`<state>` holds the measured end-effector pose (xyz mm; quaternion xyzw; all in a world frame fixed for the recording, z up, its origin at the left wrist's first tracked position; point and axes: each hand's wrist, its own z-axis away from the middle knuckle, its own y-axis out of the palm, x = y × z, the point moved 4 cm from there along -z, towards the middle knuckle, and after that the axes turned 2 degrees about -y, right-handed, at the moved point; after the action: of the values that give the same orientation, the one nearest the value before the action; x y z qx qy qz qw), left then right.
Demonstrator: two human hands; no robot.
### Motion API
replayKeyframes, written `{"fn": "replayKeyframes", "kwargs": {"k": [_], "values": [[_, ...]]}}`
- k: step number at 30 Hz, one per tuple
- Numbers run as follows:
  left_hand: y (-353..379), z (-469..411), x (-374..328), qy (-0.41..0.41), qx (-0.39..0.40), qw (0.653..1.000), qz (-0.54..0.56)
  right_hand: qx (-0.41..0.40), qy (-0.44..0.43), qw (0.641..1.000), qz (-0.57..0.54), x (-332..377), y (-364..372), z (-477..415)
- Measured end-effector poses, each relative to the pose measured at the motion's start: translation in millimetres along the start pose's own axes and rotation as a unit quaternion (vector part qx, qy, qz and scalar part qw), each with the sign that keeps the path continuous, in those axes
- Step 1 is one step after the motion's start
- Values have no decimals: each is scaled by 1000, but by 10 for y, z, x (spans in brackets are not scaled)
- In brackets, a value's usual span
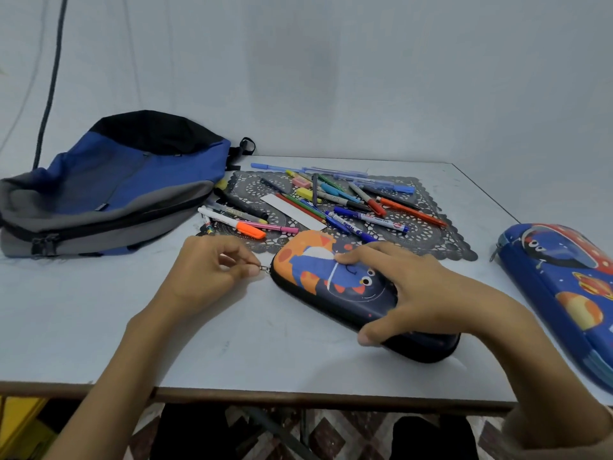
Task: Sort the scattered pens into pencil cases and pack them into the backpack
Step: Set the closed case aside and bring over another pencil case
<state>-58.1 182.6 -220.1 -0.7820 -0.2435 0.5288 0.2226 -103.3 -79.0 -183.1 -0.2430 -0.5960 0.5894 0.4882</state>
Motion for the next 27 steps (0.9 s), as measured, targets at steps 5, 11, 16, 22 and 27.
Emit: {"fn": "replayKeyframes", "kwargs": {"k": [5,11,16,22,27], "values": [[-30,-50,54,6,-15,1000,-15,16,-90,995,-30,-66,-29,-16],[81,-170,-28,35,-9,999,-37,56,-142,987,-50,-87,-93,-42],[212,-301,-116,76,29,996,-39,52,-161,984,-63,-82,-95,-75],[198,-302,-71,72,75,995,-8,33,-181,981,-55,-92,-91,-59],[120,-136,-295,53,170,976,129,28,-180,979,-93,-95,-99,-79]]}}
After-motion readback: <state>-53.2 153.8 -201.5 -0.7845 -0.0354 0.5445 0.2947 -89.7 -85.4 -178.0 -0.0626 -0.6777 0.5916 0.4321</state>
